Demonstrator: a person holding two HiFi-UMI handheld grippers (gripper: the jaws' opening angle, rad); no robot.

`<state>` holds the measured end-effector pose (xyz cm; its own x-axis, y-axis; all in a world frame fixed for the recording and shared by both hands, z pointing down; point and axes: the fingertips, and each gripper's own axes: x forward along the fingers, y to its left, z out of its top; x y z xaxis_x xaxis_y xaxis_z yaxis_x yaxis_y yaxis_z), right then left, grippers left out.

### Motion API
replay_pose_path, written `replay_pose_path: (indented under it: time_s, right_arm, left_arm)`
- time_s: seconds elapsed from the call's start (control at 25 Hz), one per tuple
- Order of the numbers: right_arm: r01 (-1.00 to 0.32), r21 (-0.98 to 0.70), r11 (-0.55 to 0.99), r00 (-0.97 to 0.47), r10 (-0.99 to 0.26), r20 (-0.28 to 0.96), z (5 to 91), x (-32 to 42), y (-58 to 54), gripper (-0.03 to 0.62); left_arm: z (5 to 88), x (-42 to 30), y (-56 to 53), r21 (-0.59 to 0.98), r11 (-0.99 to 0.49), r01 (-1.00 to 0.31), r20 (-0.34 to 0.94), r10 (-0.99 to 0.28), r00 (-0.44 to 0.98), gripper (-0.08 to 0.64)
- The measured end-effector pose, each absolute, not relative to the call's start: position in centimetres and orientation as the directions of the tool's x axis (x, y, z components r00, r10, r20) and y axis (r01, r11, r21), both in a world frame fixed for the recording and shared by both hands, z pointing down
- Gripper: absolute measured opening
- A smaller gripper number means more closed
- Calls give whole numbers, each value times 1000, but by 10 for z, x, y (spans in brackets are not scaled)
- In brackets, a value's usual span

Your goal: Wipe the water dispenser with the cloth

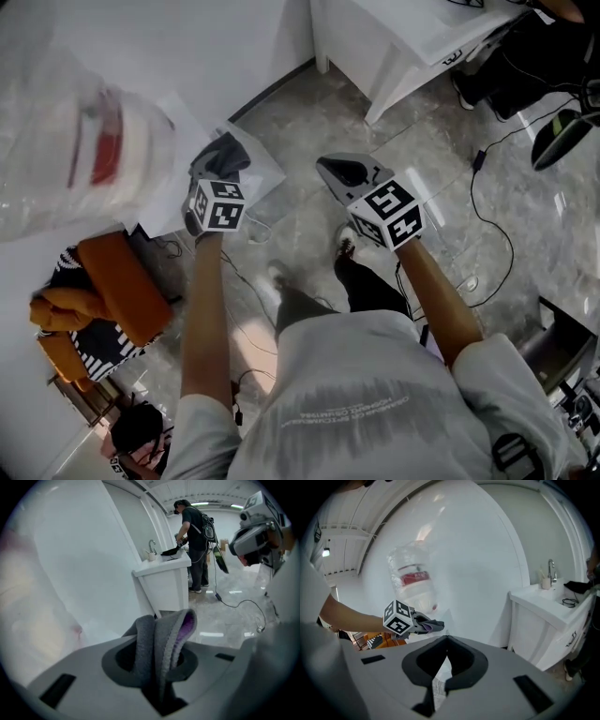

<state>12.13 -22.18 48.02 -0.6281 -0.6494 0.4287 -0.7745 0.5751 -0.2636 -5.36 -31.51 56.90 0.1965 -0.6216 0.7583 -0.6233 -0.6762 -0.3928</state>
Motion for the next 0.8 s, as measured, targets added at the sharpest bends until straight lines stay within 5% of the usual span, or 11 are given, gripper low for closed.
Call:
replay_pose_path:
  time_s: [0.24,0.4,0.64,0.8]
  right_arm:
    - [-782,-320,535,-623,-649,436,506,133,-224,15]
    - [-794,-331,509,-607,-646,462,523,143,-225,14]
    - [-824,-364,435,-567,-631,529,550,166,-224,14]
    - [-837,-402,371,-547,-584,600,576,176,-221,15]
  left_arm:
    - [580,-41,-317,-497,-737,-458,782,-609,130,80]
    - [604,-36,-312,-533,-825,-189,838,-545,15,80]
    - [636,-47,-308,-362,-914,183,847,-405,-344,80]
    - [657,-54,-306,-235,-930,283,799,-351,-489,80]
